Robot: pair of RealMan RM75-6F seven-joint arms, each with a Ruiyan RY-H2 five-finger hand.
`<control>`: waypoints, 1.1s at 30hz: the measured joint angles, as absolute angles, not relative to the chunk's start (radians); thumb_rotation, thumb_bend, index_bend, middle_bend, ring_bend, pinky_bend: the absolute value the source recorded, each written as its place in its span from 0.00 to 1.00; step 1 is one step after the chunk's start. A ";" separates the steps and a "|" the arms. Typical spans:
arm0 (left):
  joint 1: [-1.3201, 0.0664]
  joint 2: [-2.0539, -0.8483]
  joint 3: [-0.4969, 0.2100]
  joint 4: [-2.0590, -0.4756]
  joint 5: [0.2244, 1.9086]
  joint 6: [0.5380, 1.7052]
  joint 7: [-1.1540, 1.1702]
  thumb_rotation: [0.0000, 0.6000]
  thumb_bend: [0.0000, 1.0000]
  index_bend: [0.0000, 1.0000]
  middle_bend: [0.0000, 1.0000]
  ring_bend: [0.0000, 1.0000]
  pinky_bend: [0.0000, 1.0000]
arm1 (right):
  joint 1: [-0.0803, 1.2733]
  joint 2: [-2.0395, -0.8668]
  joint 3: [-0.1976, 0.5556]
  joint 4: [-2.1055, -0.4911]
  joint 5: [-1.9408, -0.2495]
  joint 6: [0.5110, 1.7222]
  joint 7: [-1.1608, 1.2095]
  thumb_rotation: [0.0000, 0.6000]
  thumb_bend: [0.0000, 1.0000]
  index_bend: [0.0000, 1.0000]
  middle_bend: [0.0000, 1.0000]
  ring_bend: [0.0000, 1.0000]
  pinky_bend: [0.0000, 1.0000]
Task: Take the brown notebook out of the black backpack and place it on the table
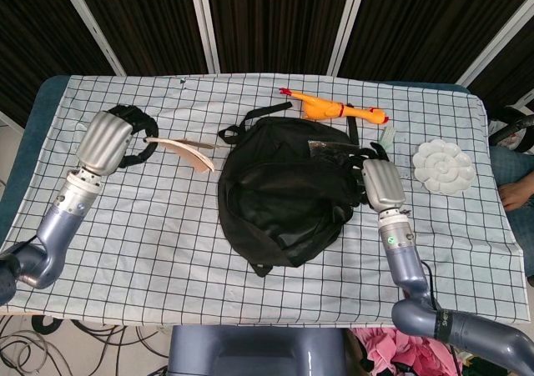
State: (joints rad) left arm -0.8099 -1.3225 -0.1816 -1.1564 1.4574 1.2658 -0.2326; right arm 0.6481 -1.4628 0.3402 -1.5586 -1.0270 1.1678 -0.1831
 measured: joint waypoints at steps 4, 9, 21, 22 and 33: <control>-0.836 -1.392 -0.198 -0.984 1.442 1.231 -0.251 1.00 0.42 0.66 0.63 0.41 0.47 | 0.633 -1.452 0.303 -1.589 -1.074 1.178 -0.190 1.00 0.54 0.63 0.47 0.22 0.08; -0.864 -1.471 -0.210 -0.818 1.438 1.211 -0.299 1.00 0.42 0.66 0.63 0.41 0.47 | 0.608 -1.424 0.250 -1.654 -1.117 1.183 -0.208 1.00 0.34 0.47 0.33 0.17 0.08; -0.913 -1.613 -0.186 -0.512 1.470 1.177 -0.353 1.00 0.42 0.66 0.63 0.41 0.47 | 0.590 -1.201 0.096 -1.746 -1.055 1.030 -0.412 1.00 0.22 0.12 0.09 0.07 0.07; -0.920 -1.632 -0.183 -0.476 1.472 1.172 -0.369 1.00 0.42 0.66 0.63 0.41 0.47 | 0.587 -1.174 0.094 -1.737 -1.031 1.022 -0.411 1.00 0.22 0.12 0.09 0.07 0.07; -0.949 -1.765 -0.157 -0.287 1.493 1.202 -0.525 1.00 0.41 0.66 0.63 0.41 0.47 | 0.550 -1.165 0.126 -1.587 -1.002 1.049 -0.306 1.00 0.22 0.12 0.09 0.08 0.07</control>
State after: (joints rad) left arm -0.9488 -1.7654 -0.1572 -0.2874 1.4931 1.2018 -0.5248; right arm 0.5500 -1.1652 0.1258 -1.5871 -1.0017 1.0492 -0.3061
